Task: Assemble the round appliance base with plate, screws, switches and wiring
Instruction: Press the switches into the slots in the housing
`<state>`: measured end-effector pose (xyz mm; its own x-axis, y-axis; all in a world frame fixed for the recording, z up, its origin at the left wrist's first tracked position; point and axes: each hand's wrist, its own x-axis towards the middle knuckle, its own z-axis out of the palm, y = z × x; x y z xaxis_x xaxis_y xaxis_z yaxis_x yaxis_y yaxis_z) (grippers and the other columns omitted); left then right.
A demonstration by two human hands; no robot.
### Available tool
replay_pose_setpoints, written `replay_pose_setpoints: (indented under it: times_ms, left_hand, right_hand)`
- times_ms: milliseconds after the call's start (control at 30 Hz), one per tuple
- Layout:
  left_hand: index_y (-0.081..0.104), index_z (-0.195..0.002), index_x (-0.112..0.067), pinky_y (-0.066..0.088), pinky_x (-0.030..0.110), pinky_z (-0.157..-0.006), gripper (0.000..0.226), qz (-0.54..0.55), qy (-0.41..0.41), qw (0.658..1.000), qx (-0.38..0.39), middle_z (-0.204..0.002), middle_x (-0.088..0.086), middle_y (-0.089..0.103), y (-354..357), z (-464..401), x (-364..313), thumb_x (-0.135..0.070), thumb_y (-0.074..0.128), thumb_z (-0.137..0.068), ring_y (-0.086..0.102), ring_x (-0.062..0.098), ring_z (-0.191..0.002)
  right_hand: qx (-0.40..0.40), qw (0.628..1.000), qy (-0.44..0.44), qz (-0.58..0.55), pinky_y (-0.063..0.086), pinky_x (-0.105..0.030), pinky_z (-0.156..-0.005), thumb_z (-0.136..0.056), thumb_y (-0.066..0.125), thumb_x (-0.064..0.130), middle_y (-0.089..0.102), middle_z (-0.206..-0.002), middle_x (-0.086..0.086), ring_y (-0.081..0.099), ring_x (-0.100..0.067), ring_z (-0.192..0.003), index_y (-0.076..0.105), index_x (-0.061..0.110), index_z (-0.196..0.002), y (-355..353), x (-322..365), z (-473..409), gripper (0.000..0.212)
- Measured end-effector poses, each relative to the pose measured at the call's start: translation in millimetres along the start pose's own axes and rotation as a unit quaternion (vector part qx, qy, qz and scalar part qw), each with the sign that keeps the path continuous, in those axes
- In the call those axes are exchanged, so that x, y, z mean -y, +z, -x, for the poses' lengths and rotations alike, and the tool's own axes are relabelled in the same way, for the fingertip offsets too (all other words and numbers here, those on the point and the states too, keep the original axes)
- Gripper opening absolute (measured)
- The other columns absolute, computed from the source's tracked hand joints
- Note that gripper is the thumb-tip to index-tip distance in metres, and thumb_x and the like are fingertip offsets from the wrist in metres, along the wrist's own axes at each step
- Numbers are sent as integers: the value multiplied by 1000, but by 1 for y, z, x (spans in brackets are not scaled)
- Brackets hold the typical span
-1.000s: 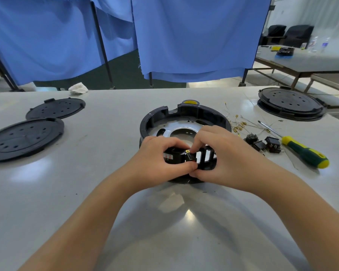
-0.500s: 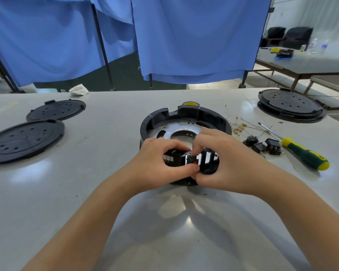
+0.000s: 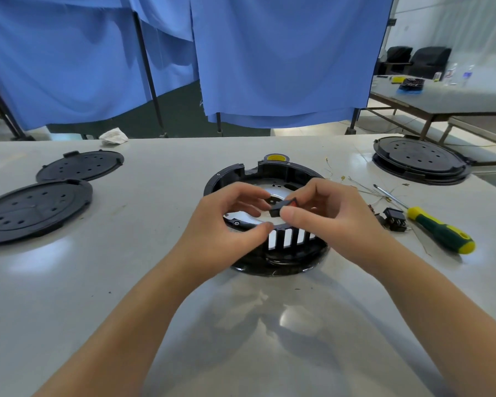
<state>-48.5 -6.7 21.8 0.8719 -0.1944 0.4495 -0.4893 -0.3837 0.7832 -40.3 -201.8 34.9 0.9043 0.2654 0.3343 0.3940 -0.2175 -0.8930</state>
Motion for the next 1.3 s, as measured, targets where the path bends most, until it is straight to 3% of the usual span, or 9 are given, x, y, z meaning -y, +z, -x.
replay_pose_setpoints:
  times_ms: [167, 300, 400, 533, 667, 900, 1133, 1200, 1300]
  left_hand:
    - [72, -88, -28, 49, 14, -78, 16, -9, 29, 999, -45, -84, -19, 71, 8, 1, -4, -19, 80, -78, 67, 5, -82]
    - [74, -90, -30, 47, 12, -80, 19, -3, 25, 999, -24, -84, -20, 72, 6, -2, -5, -12, 75, -82, 66, 1, -81]
    - [75, -92, -29, 45, 10, -81, 22, -2, 13, 1000, -2, -85, -17, 72, 5, -2, -4, -9, 72, -85, 65, 1, -86]
    - [73, -95, -33, 45, 7, -80, 24, -4, -1, 1000, 2, -85, -16, 73, 5, -2, -3, -11, 71, -86, 66, -3, -87]
    - [68, -94, -40, 48, 10, -80, 25, 4, -23, 1000, -2, -80, -21, 72, 2, -4, 0, -15, 71, -87, 66, -4, -86]
    - [70, -99, -35, 49, 10, -77, 23, -12, -30, 999, 9, -91, -22, 71, 4, -3, 2, -14, 66, -91, 64, -6, -90]
    - [74, -98, -14, 48, 28, -87, 34, -144, 10, 989, 22, -87, -8, 71, 8, 2, 4, -15, 47, -77, 64, 7, -87]
    - [75, -95, -15, 44, 39, -95, 36, -168, 6, 985, 37, -85, -10, 71, 8, 1, 5, -17, 45, -74, 63, 10, -86]
    - [75, -92, -18, 39, 39, -99, 35, -186, 7, 982, 38, -84, -10, 72, 9, 0, 6, -19, 44, -74, 61, 9, -84]
  right_hand:
    - [0, 999, 14, 42, 38, -11, -53, -79, 74, 39, 71, -74, -5, 55, -5, -57, 63, 12, -75, 3, -3, 1, 29]
    - [15, 997, -18, 68, 49, -13, -69, -80, 69, 36, 71, -84, 10, 67, -4, -80, 65, 22, -88, 2, 0, 0, 16]
    - [34, 996, -46, 64, 49, -12, -72, -83, 67, 21, 71, -84, 11, 68, -6, -82, 66, 22, -90, -1, 2, 1, 7]
    - [58, 992, -65, 97, 54, -22, -78, -81, 71, 8, 69, -86, 3, 68, -11, -77, 65, 22, -100, -3, 3, 3, 24]
    - [90, 987, -69, 110, 53, -19, -81, -76, 75, 5, 69, -90, 3, 70, -10, -80, 63, 31, -111, -7, 6, 4, 45]
    - [78, 986, -61, 136, 52, -15, -75, -70, 82, 12, 71, -78, 8, 69, -7, -75, 66, 23, -94, -7, 9, 5, 30]
    - [107, 961, -76, 245, 52, -28, -67, -67, 78, 22, 66, -76, 16, 64, -6, -75, 55, 27, -84, -3, 16, 12, 28]
    - [116, 950, -82, 277, 52, -31, -68, -68, 75, 22, 66, -74, 16, 63, -5, -74, 55, 25, -85, -1, 15, 13, 27]
    - [120, 941, -92, 303, 52, -33, -70, -69, 74, 22, 66, -75, 17, 61, -4, -75, 53, 25, -86, 1, 13, 12, 27]
